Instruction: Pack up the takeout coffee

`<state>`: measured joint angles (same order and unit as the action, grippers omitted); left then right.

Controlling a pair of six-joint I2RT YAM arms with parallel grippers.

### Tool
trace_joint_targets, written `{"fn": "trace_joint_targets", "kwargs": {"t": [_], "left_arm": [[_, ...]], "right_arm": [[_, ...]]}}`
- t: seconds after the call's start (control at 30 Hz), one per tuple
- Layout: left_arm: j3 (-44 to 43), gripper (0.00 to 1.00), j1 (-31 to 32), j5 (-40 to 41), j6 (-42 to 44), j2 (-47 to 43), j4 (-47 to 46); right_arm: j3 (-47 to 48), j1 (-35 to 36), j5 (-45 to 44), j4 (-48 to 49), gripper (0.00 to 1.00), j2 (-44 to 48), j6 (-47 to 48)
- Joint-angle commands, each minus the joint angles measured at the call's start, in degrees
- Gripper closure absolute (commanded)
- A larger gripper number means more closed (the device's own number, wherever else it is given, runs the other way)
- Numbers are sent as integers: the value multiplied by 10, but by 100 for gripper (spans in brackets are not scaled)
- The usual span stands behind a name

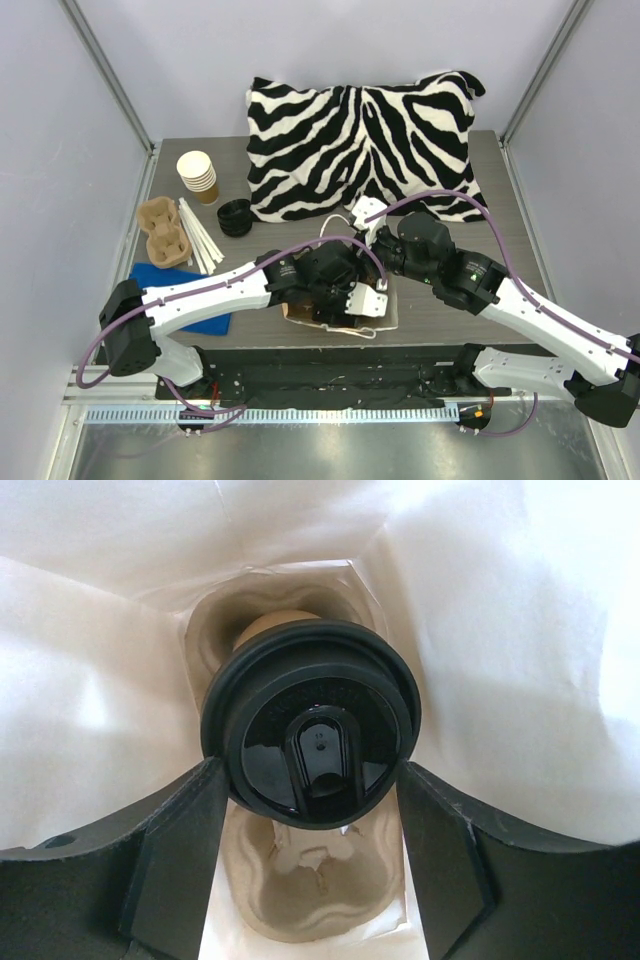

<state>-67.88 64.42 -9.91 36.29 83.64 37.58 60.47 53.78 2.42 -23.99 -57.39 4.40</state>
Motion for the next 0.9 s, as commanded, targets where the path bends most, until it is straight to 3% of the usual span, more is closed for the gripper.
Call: {"fn": "trace_joint_targets", "kwargs": {"t": [0.0,0.67,0.87], "left_arm": [[-31,29,-15,0,-23,8,-33],[-60,38,-20,0,-15,105,-52],[-63,31,-25,2,-20,98,-52]], "right_arm": [[4,4,22,17,99,1,-4],[4,4,44,30,99,-12,-8],[-1,3,24,25,99,-11,9]]}}
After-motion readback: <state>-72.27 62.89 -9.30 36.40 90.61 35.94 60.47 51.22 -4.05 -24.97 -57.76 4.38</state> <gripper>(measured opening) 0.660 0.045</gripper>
